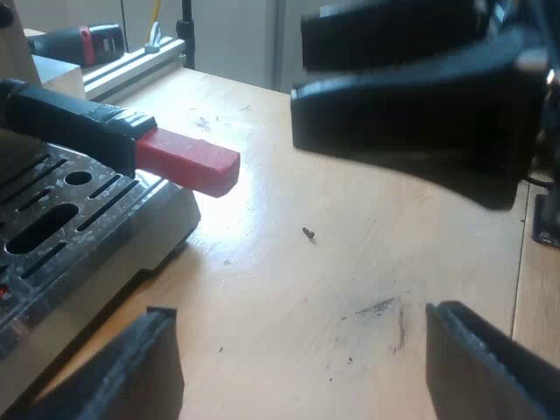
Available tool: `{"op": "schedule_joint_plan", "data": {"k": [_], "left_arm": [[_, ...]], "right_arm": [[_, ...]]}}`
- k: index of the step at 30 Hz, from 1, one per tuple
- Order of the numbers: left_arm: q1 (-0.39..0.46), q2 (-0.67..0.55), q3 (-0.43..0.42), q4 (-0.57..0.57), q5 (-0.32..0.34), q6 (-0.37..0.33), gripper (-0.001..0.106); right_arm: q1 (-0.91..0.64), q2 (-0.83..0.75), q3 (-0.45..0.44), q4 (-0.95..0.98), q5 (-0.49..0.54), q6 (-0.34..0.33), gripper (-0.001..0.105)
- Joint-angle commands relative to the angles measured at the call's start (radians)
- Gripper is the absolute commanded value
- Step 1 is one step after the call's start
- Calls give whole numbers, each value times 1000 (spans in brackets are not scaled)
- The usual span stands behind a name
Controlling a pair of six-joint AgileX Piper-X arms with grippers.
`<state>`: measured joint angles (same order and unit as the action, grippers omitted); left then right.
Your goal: Grind coffee beans and then tamp
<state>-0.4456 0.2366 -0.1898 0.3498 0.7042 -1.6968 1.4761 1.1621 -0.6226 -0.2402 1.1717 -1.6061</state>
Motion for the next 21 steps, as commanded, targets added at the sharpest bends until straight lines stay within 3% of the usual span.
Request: {"op": "schedule_joint_plan", "data": {"k": [1,2,5,7,11,13,21], "left_arm": [[-5,1,-2,-18,11,-10,63],[-5,1,-2,-18,11,-10,63],[-5,1,-2,-18,11,-10,63],[-5,1,-2,-18,11,-10,63],[-5,1,-2,-18,11,-10,63],[-5,1,-2,-18,11,-10,63],[-5,1,-2,-20,11,-10,63]], "right_arm": [[-21,-12,-66,136,-8,9,69],[-24,-12,-82,167,-14,19,69],[-70,-12,-154,347,-67,156,69],[-121,-10,-211,519,-144,249,69],[-202,-10,-287,726,-270,336,69],[-260,0,-336,830,-371,424,69],[-376,84,-441,938,-616,444,69]]}}
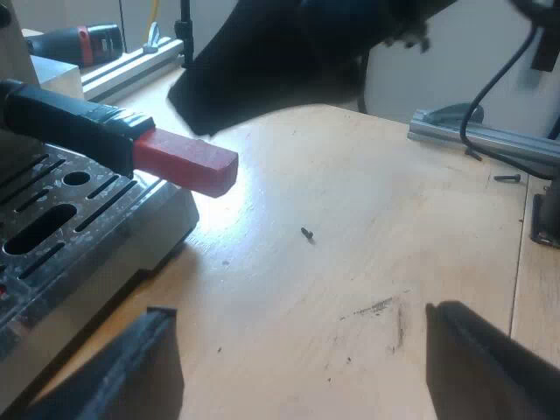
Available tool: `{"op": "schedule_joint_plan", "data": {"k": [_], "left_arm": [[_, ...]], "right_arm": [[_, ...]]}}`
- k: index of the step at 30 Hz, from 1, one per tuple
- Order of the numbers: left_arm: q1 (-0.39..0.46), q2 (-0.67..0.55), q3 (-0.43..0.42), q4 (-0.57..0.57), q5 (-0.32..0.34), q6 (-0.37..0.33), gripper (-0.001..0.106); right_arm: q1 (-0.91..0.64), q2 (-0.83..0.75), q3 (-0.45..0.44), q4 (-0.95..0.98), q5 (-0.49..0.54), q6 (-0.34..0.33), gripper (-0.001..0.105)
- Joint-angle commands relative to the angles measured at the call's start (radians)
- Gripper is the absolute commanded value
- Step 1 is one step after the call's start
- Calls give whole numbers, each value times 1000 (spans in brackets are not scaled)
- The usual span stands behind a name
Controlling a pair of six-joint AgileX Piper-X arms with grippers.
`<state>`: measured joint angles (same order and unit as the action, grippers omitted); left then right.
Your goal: Grind coffee beans and then tamp
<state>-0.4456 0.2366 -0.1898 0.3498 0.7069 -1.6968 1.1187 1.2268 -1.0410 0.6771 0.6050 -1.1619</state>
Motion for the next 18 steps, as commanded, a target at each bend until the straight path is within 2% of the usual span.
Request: {"op": "schedule_joint_plan", "data": {"k": [1,11,18], "left_arm": [[-5,1,-2,-20,8,-10,63],[-5,1,-2,-20,8,-10,63],[-5,1,-2,-20,8,-10,63]], "right_arm": [[-33,36,-31,21,-73,0,69],[-75,113,-31,7,-124,0,69],[-104,176,-31,-73,-161,0,69]]}}
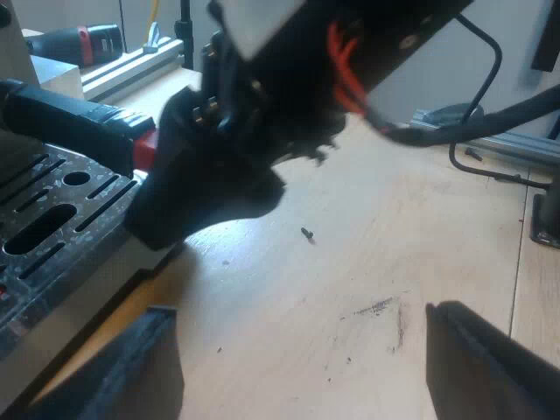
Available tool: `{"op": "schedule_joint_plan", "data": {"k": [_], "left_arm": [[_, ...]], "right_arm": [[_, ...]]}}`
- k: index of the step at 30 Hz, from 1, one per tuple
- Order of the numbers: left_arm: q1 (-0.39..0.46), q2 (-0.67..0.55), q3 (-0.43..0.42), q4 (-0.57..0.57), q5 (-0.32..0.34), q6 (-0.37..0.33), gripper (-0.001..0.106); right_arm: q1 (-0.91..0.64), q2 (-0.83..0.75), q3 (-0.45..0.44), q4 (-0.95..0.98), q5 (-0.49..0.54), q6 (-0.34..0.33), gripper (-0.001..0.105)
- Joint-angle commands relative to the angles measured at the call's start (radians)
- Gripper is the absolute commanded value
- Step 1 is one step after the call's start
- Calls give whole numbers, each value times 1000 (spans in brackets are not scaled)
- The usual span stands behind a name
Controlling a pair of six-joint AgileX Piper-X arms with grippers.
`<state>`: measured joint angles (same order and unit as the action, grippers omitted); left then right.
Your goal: Grind coffee beans and then tamp
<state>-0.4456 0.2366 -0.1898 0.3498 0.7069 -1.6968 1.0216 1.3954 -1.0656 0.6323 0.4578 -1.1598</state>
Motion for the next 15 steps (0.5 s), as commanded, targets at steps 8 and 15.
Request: {"op": "schedule_joint_plan", "data": {"k": [8,15], "left_arm": [[-5,1,-2,-20,8,-10,63],[-5,1,-2,-20,8,-10,63]], "right_arm": [[-22,34,-4,-43,-14,-6,69],[-21,34,-2,-58,-14,-34,61]]}}
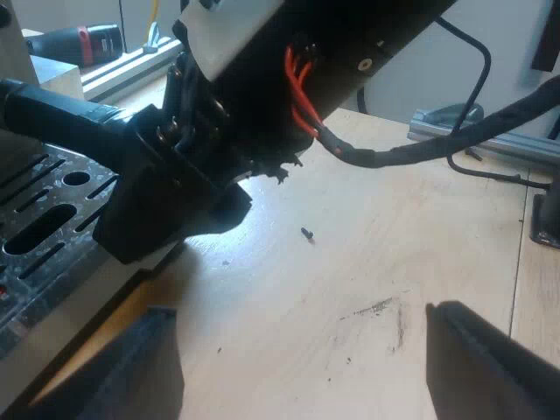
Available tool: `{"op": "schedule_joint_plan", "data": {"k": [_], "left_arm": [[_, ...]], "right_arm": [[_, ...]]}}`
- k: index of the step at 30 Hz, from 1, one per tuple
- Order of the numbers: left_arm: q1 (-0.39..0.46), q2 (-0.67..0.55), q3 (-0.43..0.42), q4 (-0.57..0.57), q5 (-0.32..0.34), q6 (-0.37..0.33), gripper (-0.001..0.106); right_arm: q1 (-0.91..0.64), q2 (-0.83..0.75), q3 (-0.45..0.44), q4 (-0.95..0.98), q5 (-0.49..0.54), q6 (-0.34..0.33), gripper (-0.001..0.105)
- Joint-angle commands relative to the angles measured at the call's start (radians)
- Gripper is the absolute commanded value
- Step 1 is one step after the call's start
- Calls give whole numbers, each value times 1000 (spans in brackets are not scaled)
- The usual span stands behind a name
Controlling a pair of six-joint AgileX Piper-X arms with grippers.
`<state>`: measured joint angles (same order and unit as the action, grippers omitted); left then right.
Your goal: Grind coffee beans and then tamp
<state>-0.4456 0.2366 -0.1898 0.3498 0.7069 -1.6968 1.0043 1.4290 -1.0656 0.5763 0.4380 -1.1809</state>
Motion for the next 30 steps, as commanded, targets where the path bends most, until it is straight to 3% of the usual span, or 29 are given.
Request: {"op": "schedule_joint_plan", "data": {"k": [1,4,7,9,20,30], "left_arm": [[-5,1,-2,-20,8,-10,63],[-5,1,-2,-20,8,-10,63],[-5,1,-2,-20,8,-10,63],[-5,1,-2,-20,8,-10,63],[-5,1,-2,-20,8,-10,63],[-5,1,-2,-20,8,-10,63]], "right_arm": [[-4,0,-2,-2,6,-13,53],[-4,0,-2,-2,6,-13,35],[-4,0,-2,-2,6,-16,6],[-4,0,-2,-2,6,-23,0],[53,-27,-2,89,8,-27,0],[163,-56,-2,240,111,109,0]]}}
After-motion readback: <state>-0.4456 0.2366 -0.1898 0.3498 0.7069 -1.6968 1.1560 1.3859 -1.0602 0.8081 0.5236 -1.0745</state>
